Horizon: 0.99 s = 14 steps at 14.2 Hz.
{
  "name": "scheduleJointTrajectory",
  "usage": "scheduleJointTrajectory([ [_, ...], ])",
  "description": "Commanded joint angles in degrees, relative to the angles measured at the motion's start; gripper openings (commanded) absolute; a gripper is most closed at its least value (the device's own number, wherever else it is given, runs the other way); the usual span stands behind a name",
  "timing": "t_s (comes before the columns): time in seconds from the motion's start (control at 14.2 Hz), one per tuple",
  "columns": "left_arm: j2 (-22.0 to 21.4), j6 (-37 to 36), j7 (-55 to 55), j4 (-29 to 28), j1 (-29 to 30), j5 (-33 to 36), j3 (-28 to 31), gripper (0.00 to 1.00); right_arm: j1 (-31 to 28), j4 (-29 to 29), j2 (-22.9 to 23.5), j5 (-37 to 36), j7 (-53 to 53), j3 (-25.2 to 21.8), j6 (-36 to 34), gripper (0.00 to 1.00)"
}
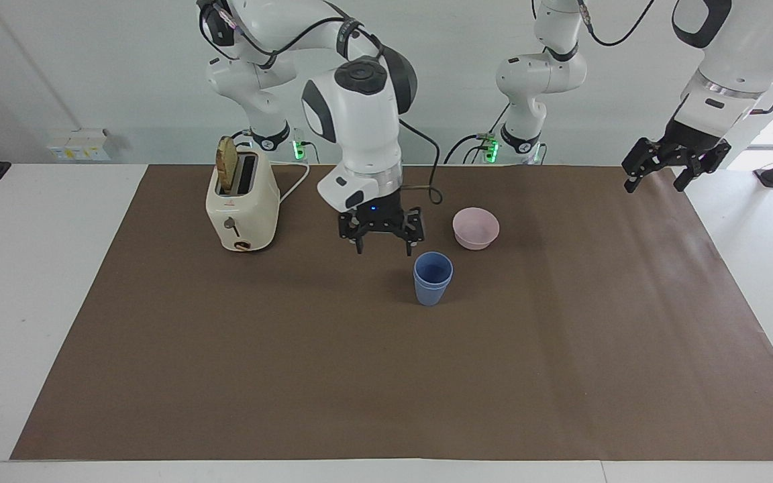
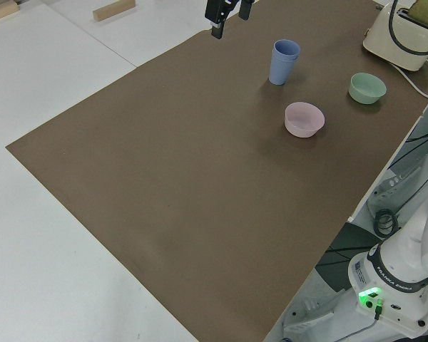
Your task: Stack blue cups with both arms
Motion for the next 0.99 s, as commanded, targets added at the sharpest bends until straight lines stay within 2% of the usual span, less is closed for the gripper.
scheduleJointTrajectory([
  [0.0, -0.56, -0.97, 0.11, 0.16, -0.08, 0.72, 0.16, 1.0, -5.31, -1.49, -4.24, -0.78, -5.88, 0.75, -3.1, 1.0],
  [0.42, -0.56, -0.97, 0.11, 0.16, -0.08, 0.72, 0.16, 1.0, -12.87, -1.49, -12.94, 0.53, -10.46, 0.75, -13.3, 1.0],
  [0.92, -0.56, -0.97, 0.11, 0.16, -0.08, 0.72, 0.16, 1.0, -18.76, -1.4, -18.13, 2.29, -12.13, 0.57, -20.42, 1.0],
])
